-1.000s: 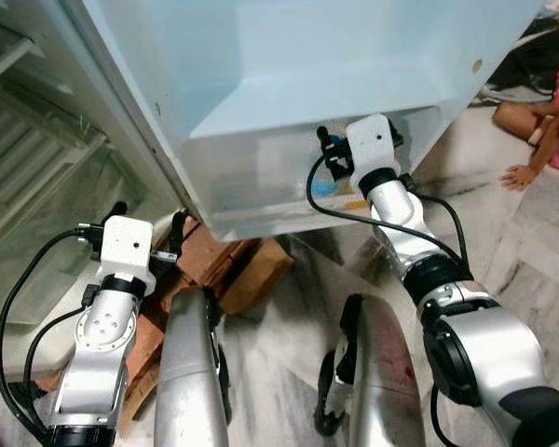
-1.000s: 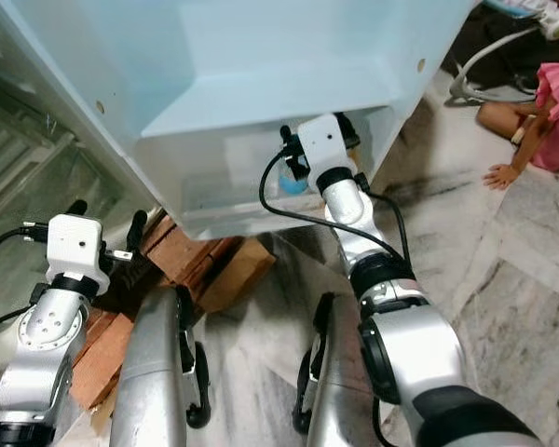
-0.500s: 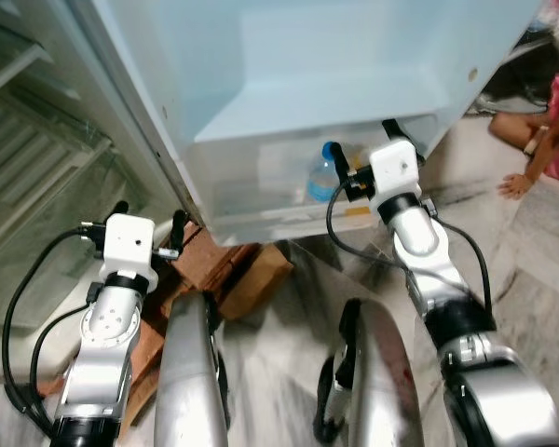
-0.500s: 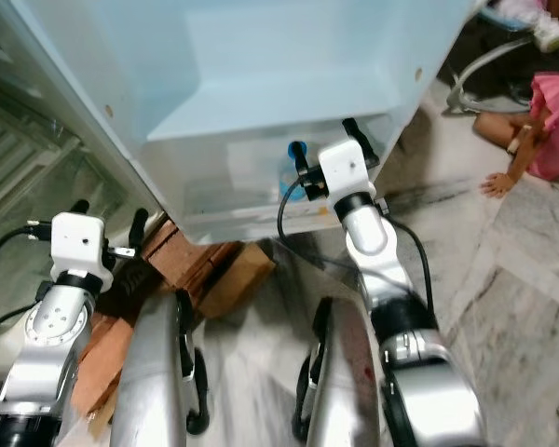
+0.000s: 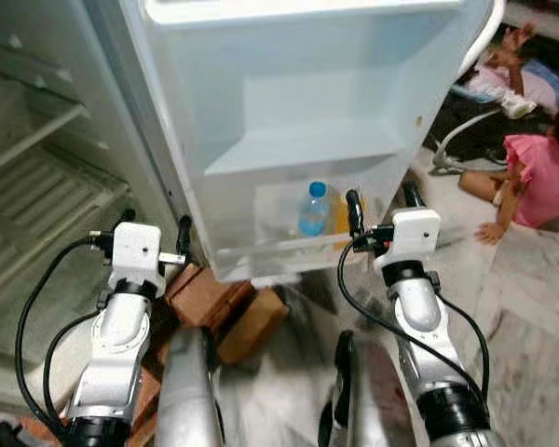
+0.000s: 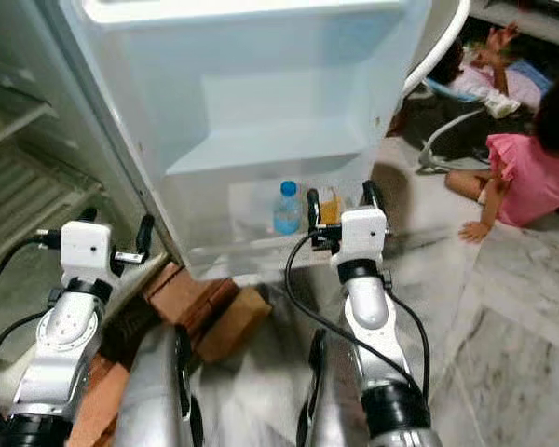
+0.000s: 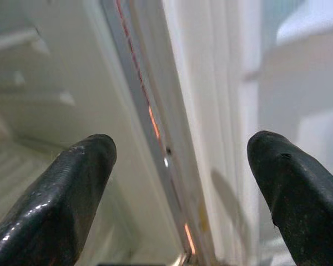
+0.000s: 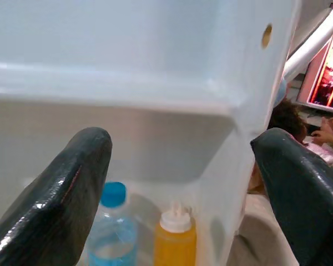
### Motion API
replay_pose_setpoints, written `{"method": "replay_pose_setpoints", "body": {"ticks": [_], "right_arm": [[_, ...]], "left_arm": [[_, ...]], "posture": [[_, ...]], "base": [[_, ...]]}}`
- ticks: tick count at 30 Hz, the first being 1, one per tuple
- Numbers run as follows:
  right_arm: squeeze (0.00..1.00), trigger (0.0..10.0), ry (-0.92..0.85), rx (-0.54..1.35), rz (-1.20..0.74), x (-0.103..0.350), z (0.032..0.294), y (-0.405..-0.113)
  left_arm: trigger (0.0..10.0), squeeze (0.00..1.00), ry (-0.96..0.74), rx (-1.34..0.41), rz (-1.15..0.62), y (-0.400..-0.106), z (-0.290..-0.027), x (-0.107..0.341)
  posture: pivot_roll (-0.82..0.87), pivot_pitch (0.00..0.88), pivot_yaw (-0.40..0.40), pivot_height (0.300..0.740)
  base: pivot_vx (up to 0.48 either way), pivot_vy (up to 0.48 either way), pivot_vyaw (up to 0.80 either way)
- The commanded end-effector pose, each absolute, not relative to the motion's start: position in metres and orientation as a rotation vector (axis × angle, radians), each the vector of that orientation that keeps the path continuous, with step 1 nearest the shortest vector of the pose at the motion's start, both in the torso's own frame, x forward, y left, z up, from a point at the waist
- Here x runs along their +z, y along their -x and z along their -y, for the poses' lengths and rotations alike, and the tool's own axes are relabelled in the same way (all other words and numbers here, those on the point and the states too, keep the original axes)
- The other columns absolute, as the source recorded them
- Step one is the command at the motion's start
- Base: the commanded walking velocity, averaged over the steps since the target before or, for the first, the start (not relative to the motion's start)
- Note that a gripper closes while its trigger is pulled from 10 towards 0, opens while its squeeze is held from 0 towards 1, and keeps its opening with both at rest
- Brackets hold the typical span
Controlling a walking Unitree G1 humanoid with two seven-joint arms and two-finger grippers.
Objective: Restocking fridge
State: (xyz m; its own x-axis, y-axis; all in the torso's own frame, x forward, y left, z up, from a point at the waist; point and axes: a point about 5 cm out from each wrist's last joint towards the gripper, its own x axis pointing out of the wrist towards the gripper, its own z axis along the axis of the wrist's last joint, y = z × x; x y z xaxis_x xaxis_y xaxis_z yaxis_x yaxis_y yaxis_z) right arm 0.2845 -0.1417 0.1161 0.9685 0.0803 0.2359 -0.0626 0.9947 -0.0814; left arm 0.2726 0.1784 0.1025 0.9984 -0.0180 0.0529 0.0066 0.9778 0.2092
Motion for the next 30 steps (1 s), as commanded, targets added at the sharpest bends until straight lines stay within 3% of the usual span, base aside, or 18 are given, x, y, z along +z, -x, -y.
{"method": "replay_pose_setpoints", "body": {"ticks": [1, 9, 18, 30], "right_arm": [[0.00, 10.0, 0.056, 0.090, 0.234, 0.120, 0.139, -0.282], [0.00, 10.0, 0.055, 0.085, 0.198, 0.116, 0.141, -0.279], [0.00, 10.0, 0.076, 0.112, 0.219, 0.130, 0.139, -0.296], [0.00, 10.0, 0.081, 0.126, 0.208, 0.128, 0.140, -0.291]], "left_arm": [[10.0, 0.00, -0.214, -0.019, 0.050, -0.273, -0.177, 0.100], [10.0, 0.00, -0.221, -0.055, 0.020, -0.268, -0.177, 0.086], [10.0, 0.00, -0.188, -0.051, 0.074, -0.290, -0.162, 0.095], [10.0, 0.00, -0.175, -0.060, 0.080, -0.290, -0.155, 0.090]], "posture": [[0.02, 0.000, 0.009, 0.553], [0.00, 0.000, 0.011, 0.595], [-0.01, 0.000, -0.006, 0.657], [-0.02, 0.000, -0.015, 0.728]], "base": [[0.000, 0.000, 0.00], [0.000, 0.000, 0.00], [0.000, 0.000, 0.00], [0.000, 0.000, 0.00]]}}
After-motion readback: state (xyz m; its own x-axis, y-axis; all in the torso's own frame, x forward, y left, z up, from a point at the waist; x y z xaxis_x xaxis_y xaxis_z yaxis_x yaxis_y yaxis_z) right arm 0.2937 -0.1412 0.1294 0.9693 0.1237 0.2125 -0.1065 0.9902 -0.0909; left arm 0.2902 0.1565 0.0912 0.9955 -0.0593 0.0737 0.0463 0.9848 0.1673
